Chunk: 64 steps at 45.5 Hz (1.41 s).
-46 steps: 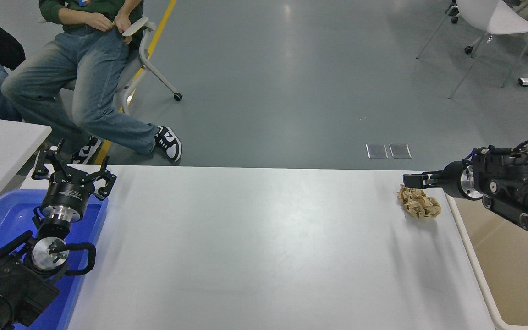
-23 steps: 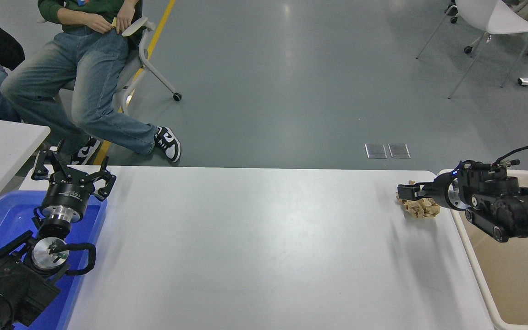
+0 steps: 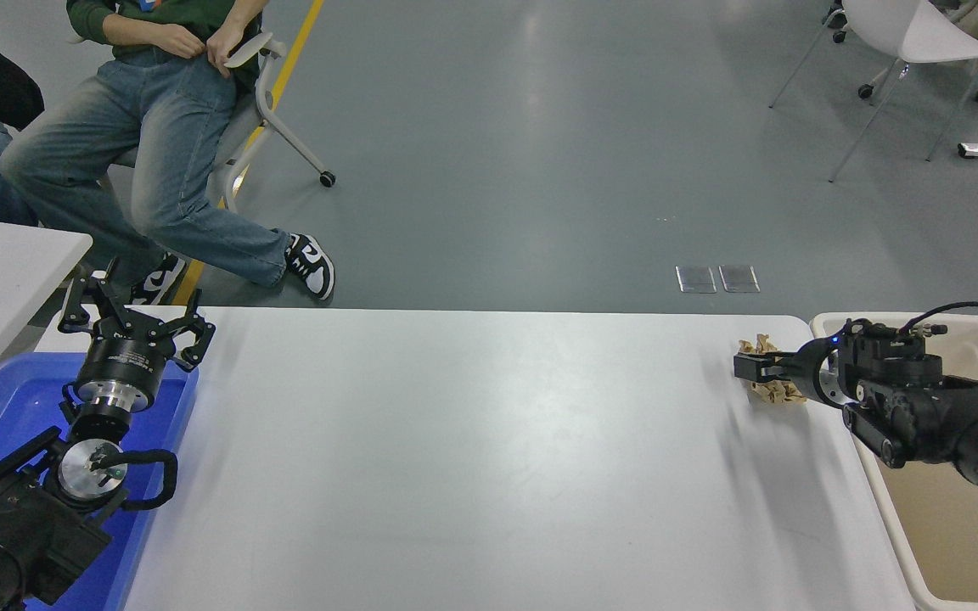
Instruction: Clean the table surface
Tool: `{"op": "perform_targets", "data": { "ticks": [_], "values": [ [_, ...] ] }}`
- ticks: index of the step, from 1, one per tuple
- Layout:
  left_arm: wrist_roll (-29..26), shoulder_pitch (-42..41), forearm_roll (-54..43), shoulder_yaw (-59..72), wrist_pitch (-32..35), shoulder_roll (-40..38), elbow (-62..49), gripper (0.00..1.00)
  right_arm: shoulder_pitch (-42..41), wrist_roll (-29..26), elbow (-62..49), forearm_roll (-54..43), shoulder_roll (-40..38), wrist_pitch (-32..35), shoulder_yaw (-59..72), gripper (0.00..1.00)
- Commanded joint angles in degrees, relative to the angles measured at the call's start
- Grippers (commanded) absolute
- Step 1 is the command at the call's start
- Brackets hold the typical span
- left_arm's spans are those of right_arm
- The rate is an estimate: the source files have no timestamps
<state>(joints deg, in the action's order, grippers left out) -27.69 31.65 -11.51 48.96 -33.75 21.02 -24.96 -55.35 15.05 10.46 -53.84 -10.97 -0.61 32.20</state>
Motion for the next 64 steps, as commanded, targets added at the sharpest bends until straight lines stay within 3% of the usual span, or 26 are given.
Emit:
{"op": "perform_targets", "data": {
  "ticks": [1,29,64],
  "values": [
    [0.0,0.0,0.0,0.0,0.0,0.0,0.0,1.0,0.9,0.0,-3.3,0.3,3.1,-0.4,0.1,0.99],
    [0.0,0.0,0.0,0.0,0.0,0.0,0.0,1.0,5.0,-0.1,-10.2,0.1,6.0,-6.6,6.2,0.98],
    [0.0,0.0,0.0,0.0,0.0,0.0,0.0,1.0,8.2,-0.5,-10.9,0.5,5.9,-11.8,5.4,0.97]
  ]
}}
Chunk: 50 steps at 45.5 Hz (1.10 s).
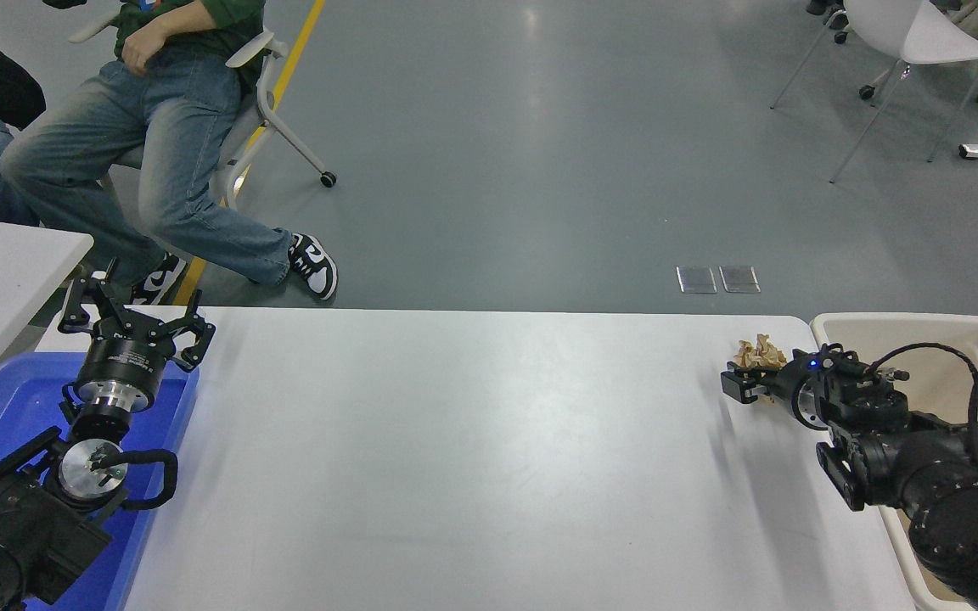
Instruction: Clean the table surface
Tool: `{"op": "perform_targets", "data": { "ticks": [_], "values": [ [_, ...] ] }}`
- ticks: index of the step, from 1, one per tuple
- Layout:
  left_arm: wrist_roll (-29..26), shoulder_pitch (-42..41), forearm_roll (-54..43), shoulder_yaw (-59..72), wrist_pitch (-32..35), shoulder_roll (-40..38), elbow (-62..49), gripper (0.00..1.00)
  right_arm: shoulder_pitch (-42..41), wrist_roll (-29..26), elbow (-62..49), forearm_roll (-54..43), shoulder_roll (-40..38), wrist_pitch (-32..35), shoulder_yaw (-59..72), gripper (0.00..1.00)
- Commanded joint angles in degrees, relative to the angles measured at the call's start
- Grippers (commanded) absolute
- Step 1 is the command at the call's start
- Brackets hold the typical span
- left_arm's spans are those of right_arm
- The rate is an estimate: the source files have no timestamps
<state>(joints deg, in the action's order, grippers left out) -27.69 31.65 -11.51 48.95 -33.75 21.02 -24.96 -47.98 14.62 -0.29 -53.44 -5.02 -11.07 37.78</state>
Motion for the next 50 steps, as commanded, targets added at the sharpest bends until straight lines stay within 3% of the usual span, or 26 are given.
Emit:
{"op": "perform_targets", "data": {
  "ticks": [1,16,20,24,28,29,50],
  "values": [
    [0.0,0.0,0.0,0.0,0.0,0.0,0.0,1.0,1.0,-0.1,-0.1,0.1,-0.1,-1.4,-0.2,0.96],
    [0.0,0.0,0.0,0.0,0.0,0.0,0.0,1.0,3.2,-0.2,-1.2,0.2,0.0,-3.1,-0.2,0.92],
    [0.0,0.0,0.0,0.0,0.0,0.1,0.0,1.0,3.6,-0.1,-1.2,0.4,0.1,-3.9,-0.3,0.76],
    [0.0,0.0,0.0,0.0,0.0,0.0,0.0,1.0,3.8,0.0,-1.1,1.8,0.1,-4.1,-0.2,0.51],
    [0.0,0.0,0.0,0.0,0.0,0.0,0.0,1.0,3.8,0.1,-0.9,2.9,0.0,-2.9,-0.3,0.07],
    [0.0,0.0,0.0,0.0,0.0,0.0,0.0,1.0,3.8,0.1,-0.9,3.3,0.0,-2.6,-0.3,0.01],
    [0.0,0.0,0.0,0.0,0.0,0.0,0.0,1.0,3.3,0.4,-1.0,6.2,-0.1,0.8,-0.5,0.0]
  ]
}}
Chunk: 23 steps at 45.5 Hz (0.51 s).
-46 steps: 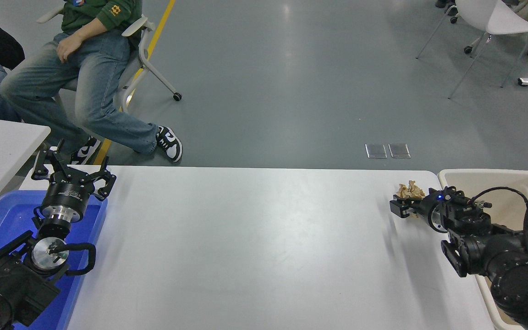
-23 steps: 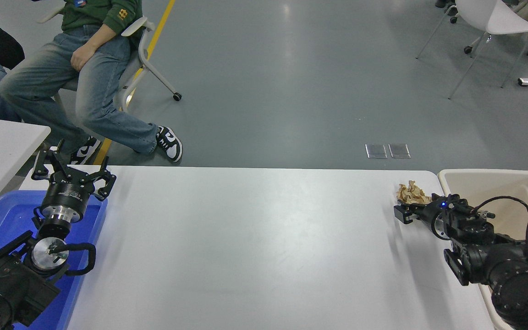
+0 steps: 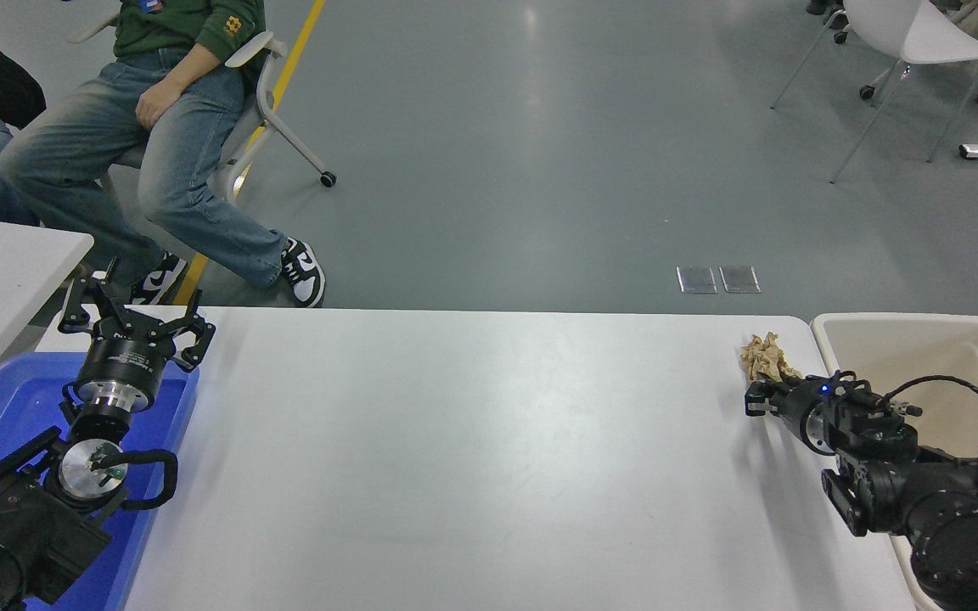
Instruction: Clean the table surface
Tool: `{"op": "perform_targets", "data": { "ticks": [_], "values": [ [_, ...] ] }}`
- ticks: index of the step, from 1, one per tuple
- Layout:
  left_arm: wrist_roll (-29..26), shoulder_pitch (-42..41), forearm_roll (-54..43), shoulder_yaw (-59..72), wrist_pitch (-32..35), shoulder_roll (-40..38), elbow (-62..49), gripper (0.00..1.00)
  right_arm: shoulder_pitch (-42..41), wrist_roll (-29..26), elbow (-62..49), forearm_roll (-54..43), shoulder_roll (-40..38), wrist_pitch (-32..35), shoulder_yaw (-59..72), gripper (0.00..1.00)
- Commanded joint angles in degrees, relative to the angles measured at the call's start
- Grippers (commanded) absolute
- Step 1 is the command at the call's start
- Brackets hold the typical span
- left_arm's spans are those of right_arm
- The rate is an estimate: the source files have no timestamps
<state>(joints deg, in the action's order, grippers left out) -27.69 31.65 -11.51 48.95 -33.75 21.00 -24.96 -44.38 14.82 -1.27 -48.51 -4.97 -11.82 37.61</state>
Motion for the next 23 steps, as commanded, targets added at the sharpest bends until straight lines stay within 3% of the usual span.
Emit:
{"op": "perform_targets", "data": {
  "ticks": [1,23],
  "values": [
    [0.0,0.0,0.0,0.0,0.0,0.0,0.0,1.0,-0.4,0.2,-0.1,1.7,-0.2,1.9,-0.4,0.0],
    [0.0,0.0,0.0,0.0,0.0,0.0,0.0,1.0,-6.1,8.9,-0.2,23.8,-1.9,21.9,-4.6,0.0]
  ]
}}
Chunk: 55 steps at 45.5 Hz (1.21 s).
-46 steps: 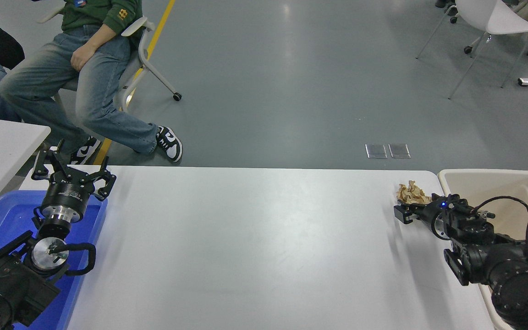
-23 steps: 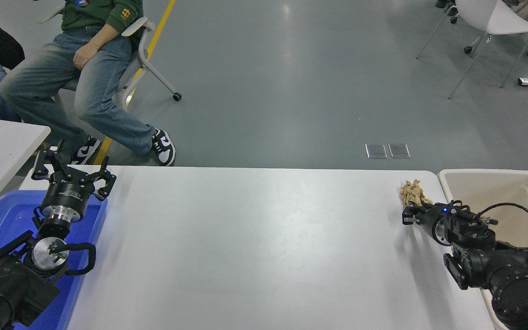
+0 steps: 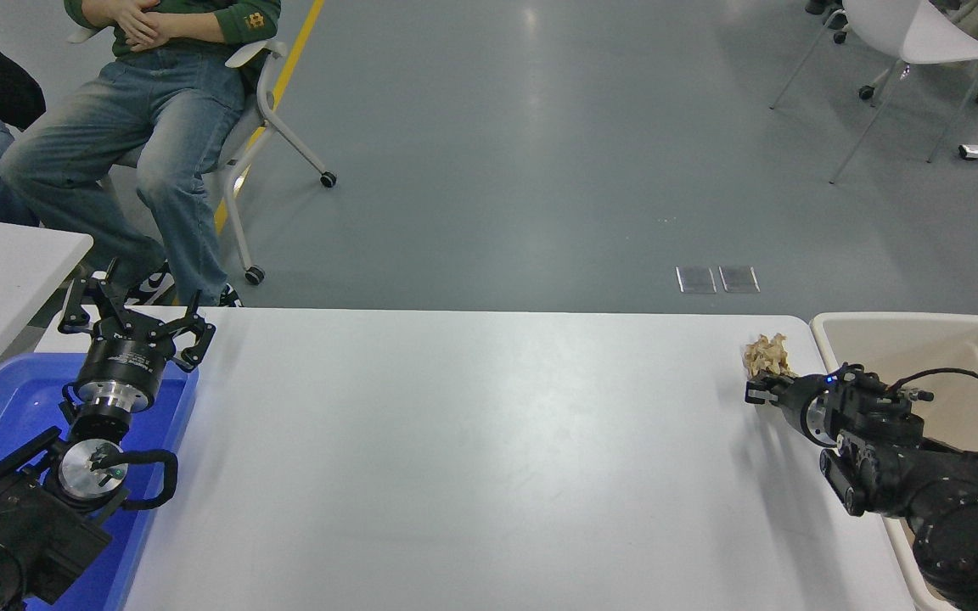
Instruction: Clean the table surface
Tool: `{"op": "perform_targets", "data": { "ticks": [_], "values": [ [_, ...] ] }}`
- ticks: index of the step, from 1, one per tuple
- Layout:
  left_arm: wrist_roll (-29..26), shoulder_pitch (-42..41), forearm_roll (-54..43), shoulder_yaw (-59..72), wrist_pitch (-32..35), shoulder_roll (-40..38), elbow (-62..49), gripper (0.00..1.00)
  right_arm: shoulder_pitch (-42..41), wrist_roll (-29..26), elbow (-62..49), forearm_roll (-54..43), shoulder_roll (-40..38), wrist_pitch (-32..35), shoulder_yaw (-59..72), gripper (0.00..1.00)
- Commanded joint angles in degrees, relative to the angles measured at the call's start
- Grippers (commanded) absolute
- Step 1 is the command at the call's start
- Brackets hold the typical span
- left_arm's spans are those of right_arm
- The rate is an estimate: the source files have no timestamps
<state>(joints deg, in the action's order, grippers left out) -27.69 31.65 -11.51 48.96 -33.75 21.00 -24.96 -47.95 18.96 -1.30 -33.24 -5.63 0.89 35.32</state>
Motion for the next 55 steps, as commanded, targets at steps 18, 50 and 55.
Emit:
{"op": "perform_targets", "data": {
  "ticks": [18,50,55],
  "values": [
    [0.0,0.0,0.0,0.0,0.0,0.0,0.0,1.0,-5.8,12.5,-0.2,8.9,-8.0,25.0,-8.9,0.0],
    [0.0,0.0,0.0,0.0,0.0,0.0,0.0,1.0,-10.8,25.3,0.1,9.2,-24.6,45.3,-13.9,0.0],
    [0.0,0.0,0.0,0.0,0.0,0.0,0.0,1.0,-11.5,25.9,0.2,9.2,-27.0,46.8,-13.5,0.0]
  ]
}}
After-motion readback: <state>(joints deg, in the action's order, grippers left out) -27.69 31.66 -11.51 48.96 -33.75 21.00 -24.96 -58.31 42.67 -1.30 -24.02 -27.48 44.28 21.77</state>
